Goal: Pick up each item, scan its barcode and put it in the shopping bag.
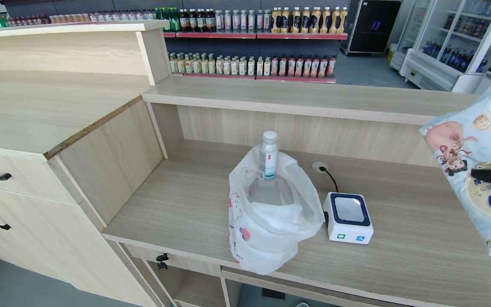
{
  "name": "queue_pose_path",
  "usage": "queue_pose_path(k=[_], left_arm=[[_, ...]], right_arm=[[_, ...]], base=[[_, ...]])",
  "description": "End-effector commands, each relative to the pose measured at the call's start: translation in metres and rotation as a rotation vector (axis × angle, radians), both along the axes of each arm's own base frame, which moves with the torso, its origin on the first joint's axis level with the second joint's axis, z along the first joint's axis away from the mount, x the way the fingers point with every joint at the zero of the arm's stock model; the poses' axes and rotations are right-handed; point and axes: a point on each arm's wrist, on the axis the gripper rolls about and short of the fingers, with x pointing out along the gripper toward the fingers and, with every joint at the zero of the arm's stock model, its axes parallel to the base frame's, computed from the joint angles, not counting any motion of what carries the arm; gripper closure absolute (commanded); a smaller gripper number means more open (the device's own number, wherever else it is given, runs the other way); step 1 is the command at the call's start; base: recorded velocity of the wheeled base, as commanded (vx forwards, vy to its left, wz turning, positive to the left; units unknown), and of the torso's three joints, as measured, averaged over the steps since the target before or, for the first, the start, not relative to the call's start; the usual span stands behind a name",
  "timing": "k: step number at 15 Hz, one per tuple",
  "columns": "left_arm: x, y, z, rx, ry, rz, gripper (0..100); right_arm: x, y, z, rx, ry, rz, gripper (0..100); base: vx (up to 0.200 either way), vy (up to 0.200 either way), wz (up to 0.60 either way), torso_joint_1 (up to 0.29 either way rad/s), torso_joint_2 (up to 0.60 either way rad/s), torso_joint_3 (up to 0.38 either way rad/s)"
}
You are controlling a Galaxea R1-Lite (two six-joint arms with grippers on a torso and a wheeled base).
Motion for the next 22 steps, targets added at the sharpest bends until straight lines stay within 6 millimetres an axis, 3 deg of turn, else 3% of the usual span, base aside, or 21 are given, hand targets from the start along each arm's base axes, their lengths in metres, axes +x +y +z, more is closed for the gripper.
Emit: queue_pose_path(k=[1,3,8,11,14,18,22], left_arm=[[0.0,0.0,0.0,0.0,0.001,0.0,0],[0.0,0.0,0.0,0.0,0.001,0.0,0],[0.0,0.0,0.0,0.0,0.001,0.0,0],[0.0,0.0,0.0,0.0,0.001,0.0,0],[0.0,0.0,0.0,0.0,0.001,0.0,0],[0.0,0.0,0.0,0.0,0.001,0.0,0],[0.0,0.0,0.0,0.0,0.001,0.0,0]], right_arm=[[-0.02,0.03,0.022,-0.017,-0.121,-0.108,100],[-0.028,0.043,0.014,-0.094,-0.118,-0.199,100],[-0.025,0.062,0.009,-0.086,-0.116,-0.081,100],[0.008,0.075,0.011,-0.066,-0.133,-0.05,100],[0.035,0.081,-0.005,-0.077,-0.06,-0.026,100],[0.074,0.08,-0.049,-0.127,0.128,-0.068,100],[0.09,0.084,-0.072,-0.076,0.227,-0.066,100]], base=[[0.0,0.0,0.0,0.0,0.0,0.0],[0.0,0.0,0.0,0.0,0.0,0.0],[0.0,0.0,0.36,-0.001,0.0,0.003],[0.0,0.0,0.6,0.004,0.0,0.004],[0.0,0.0,0.2,0.002,0.0,0.001],[0.0,0.0,0.0,0.0,0.0,0.0],[0.0,0.0,0.0,0.0,0.0,0.0]])
